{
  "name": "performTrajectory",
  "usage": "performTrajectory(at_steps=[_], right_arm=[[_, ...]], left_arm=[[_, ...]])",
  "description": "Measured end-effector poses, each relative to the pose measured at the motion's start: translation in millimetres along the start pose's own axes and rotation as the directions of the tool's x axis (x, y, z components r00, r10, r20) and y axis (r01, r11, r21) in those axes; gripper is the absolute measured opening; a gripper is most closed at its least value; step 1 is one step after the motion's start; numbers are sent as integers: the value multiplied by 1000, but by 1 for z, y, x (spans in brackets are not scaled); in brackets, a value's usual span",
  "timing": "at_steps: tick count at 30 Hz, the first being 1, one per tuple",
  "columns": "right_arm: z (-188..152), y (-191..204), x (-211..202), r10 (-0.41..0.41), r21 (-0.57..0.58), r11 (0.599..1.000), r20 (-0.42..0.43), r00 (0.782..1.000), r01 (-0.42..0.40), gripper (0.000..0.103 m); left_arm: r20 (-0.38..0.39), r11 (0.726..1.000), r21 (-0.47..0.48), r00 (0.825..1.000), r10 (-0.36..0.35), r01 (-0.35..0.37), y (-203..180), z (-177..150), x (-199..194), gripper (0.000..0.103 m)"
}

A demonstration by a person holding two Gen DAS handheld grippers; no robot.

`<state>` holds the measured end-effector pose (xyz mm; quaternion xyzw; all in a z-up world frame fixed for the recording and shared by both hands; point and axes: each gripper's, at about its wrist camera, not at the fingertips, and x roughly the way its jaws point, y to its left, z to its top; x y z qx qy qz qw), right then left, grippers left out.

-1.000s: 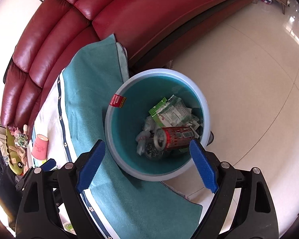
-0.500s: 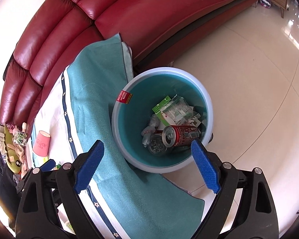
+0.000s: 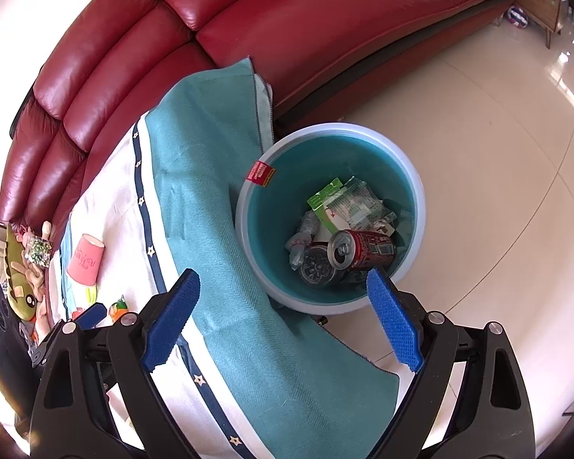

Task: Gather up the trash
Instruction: 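Move both tools back over the table toward the remaining trash, then grasp the orange egg-shaped candy with the right tool while the left tool grasps the white lid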

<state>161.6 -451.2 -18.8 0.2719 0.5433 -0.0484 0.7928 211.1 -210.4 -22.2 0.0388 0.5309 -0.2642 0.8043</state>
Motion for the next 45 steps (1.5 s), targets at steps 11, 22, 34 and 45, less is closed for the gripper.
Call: performTrajectory(at_steps=[11, 22, 34, 45], right_arm=[[-26, 48, 10, 11, -89, 996, -37, 999, -14, 85], [-60, 119, 46, -7, -225, 974, -115, 993, -19, 85], [-101, 205, 94, -41, -412, 910, -188, 981, -41, 85], [-121, 274, 135, -88, -567, 824, -171, 981, -25, 85]], left_arm=[[25, 995, -79, 998, 57, -55, 55, -32, -33, 99], [59, 959, -251, 987, 151, -132, 152, -78, -77, 99], [35, 912, -355, 971, 235, -207, 238, -134, -98, 99], [28, 894, -389, 967, 255, -224, 283, -157, -108, 99]])
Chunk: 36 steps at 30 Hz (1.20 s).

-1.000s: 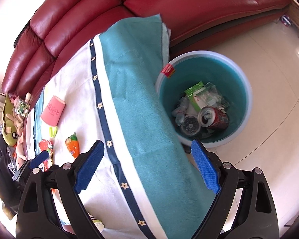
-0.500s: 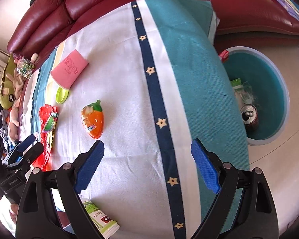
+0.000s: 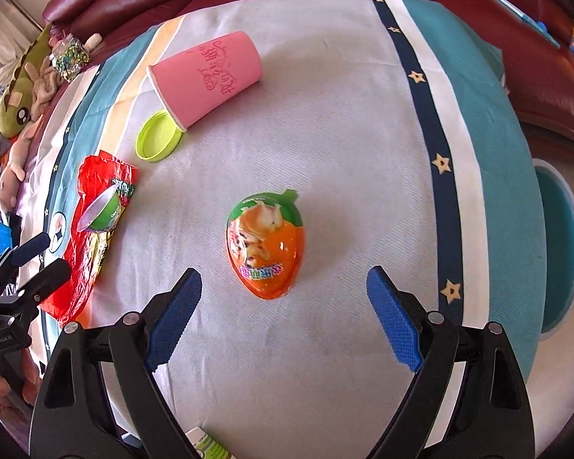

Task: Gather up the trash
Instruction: 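Grasp the orange egg-shaped candy with the right tool while the left tool grasps the white lid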

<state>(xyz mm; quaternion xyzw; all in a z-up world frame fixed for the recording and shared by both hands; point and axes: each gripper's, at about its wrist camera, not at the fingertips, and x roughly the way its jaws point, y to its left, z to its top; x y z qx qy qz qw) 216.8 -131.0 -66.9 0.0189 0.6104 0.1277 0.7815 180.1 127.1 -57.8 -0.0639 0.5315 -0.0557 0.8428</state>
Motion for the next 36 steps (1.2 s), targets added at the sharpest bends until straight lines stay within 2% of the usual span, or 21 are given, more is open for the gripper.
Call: performTrajectory(at_steps=[8, 10, 11, 13, 15, 21, 25, 26, 28, 30, 35, 36], right_arm=[[10, 18, 19, -51, -54, 997, -4, 999, 50, 78], [10, 21, 23, -64, -63, 996, -3, 998, 64, 70], [9, 21, 25, -72, -67, 995, -5, 997, 71, 61], [9, 21, 25, -86, -78, 993, 7, 996, 86, 56], [9, 23, 24, -100, -93, 990, 16, 995, 101, 45], [0, 14, 15, -29, -58, 998, 4, 1000, 29, 44], [-9, -1, 3, 3, -2, 1000, 13, 1000, -3, 45], [-11, -3, 2, 12, 12, 1000, 12, 1000, -12, 45], [-14, -8, 0, 33, 40, 999, 6, 999, -33, 45], [-17, -13, 0, 44, 54, 998, 3, 999, -44, 45], [-18, -15, -2, 57, 64, 996, 6, 998, -58, 45], [-17, -15, -3, 62, 66, 996, 7, 998, -63, 45]], left_arm=[[-9, 999, 35, 1000, 11, -11, 5, 3, 3, 99], [-10, 999, 42, 1000, 10, -9, 5, 4, 5, 99], [-11, 999, 45, 1000, 8, -8, 4, 4, 6, 99], [-14, 999, 52, 1000, 6, -6, 3, 6, 7, 99], [-15, 998, 61, 1000, 3, -2, 1, 7, 9, 99], [0, 988, 150, 1000, 28, -27, -10, 14, 10, 99], [14, 961, 267, 998, 67, -69, -23, 18, 11, 97], [15, 953, 293, 997, 75, -76, -26, 18, 12, 95], [6, 939, 333, 996, 89, -86, -32, 20, 17, 79], [-14, 929, 360, 995, 101, -89, -38, 20, 24, 69], [-36, 911, 401, 992, 122, -98, -47, 22, 38, 68], [-45, 908, 408, 991, 128, -99, -49, 22, 41, 65]])
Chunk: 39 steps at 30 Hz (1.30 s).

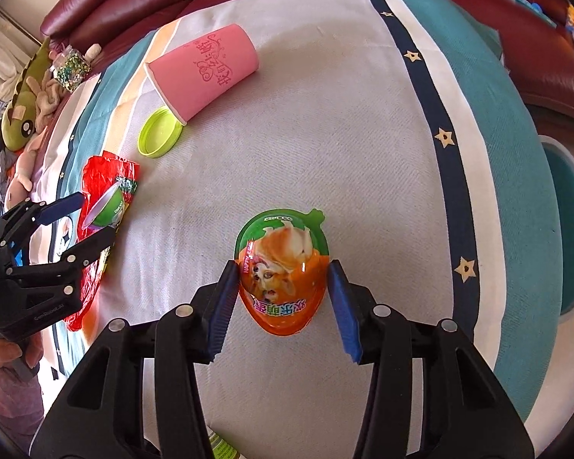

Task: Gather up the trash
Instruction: 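Grasp the orange egg-shaped candy with the right tool while the left tool grasps the white lid, then carry both items to the bin while the right tool opens, dropping the orange candy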

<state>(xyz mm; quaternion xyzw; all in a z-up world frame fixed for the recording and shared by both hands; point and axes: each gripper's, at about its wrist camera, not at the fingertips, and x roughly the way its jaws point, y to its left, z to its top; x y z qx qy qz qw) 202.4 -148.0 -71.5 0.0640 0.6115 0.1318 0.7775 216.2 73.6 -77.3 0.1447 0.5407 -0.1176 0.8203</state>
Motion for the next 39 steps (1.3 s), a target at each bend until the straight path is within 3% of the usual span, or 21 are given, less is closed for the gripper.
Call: performTrajectory(at_steps=[2, 4, 7, 13, 19, 39], right_arm=[[0, -1, -1, 13, 6, 1000, 0, 1000, -13, 45], [-1, -4, -2, 24, 11, 1000, -1, 1000, -24, 45], [-3, -7, -3, 38, 22, 999, -2, 999, -38, 45], [-7, -14, -7, 70, 42, 997, 5, 998, -70, 45], [-14, -27, -20, 83, 63, 994, 31, 996, -85, 45], [-40, -111, -72, 123, 198, 968, 152, 981, -152, 45]], left_arm=[[-29, 1000, 13, 1000, 9, -9, -4, 0, 8, 50], [-57, 1000, 3, 998, -7, 7, -5, 0, 13, 13], [-38, 999, -28, 999, -29, 28, -5, -1, 8, 6], [30, 980, -147, 991, -132, 135, 2, 3, -18, 6], [69, 958, -201, 978, -196, 207, -7, 5, -34, 6], [80, 943, -104, 948, -308, 315, -125, 48, -52, 6]])
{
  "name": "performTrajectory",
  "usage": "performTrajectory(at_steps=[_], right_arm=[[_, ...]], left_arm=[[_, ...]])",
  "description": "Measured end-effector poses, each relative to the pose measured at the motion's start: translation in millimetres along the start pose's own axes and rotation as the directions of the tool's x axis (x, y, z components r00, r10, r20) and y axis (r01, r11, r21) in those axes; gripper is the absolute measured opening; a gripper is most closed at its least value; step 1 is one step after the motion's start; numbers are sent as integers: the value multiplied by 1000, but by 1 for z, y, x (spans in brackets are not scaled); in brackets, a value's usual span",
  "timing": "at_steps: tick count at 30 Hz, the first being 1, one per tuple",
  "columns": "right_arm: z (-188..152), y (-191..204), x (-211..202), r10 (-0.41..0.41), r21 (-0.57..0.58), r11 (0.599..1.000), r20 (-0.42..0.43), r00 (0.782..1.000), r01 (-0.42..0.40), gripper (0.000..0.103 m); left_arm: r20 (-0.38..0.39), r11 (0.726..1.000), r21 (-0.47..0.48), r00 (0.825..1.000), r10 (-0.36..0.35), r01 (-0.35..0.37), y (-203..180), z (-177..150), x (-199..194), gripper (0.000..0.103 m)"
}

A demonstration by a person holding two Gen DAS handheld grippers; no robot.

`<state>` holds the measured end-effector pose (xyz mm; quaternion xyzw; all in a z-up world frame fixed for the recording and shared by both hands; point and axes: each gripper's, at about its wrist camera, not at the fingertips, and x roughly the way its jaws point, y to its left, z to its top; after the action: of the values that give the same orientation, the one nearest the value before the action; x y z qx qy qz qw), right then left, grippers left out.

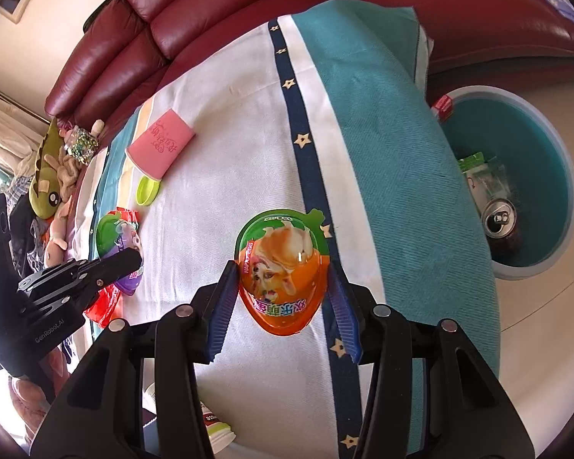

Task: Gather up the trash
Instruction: 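Carry both items to the bin while the right tool opens, dropping the orange candy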

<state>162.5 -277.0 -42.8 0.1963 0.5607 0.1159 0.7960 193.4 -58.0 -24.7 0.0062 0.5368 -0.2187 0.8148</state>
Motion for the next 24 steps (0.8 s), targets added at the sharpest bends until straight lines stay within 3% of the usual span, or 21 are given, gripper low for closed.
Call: performTrajectory(at_steps=[12, 24], right_arm=[[8, -81, -50, -11, 128, 992, 106, 994, -2, 45], [24, -167, -93, -85, 235, 971, 178, 980, 41, 45]], left_arm=[[-26, 992, 121, 999, -29, 32, -80, 26, 22, 6], [-83, 969, 221, 992, -94, 110, -160, 54, 59, 6]])
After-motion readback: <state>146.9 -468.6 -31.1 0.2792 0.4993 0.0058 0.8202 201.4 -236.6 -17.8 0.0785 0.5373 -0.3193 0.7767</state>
